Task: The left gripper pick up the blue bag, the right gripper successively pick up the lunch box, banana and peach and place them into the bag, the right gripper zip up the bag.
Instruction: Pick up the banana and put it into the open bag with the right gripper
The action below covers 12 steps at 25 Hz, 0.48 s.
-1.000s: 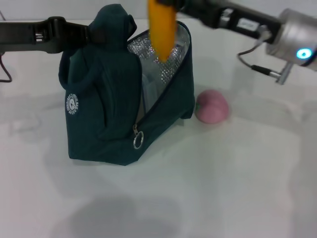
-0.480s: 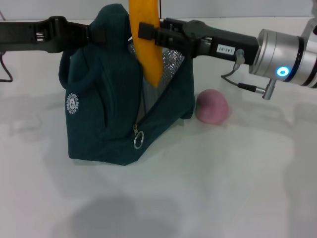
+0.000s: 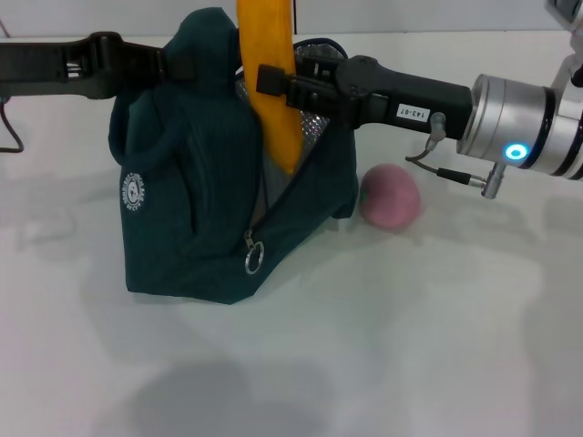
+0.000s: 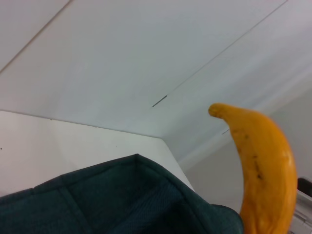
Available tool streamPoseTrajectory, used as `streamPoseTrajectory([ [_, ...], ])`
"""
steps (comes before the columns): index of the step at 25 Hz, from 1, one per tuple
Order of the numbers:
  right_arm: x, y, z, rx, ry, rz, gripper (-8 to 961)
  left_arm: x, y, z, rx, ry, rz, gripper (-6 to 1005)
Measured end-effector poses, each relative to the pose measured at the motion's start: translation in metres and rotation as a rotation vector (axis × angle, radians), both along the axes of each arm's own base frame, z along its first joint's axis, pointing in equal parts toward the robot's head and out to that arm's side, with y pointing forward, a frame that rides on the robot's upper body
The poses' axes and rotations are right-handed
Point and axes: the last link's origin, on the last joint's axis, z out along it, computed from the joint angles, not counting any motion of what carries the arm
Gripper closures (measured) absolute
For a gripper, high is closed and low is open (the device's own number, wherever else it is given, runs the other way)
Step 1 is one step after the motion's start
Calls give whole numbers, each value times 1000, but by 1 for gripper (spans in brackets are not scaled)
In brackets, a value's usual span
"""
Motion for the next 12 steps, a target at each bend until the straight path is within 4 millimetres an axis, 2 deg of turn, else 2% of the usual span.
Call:
streamPoseTrajectory([
  [12, 1, 0, -1, 13, -11, 5, 540, 0, 0, -3, -10, -6, 2, 960],
])
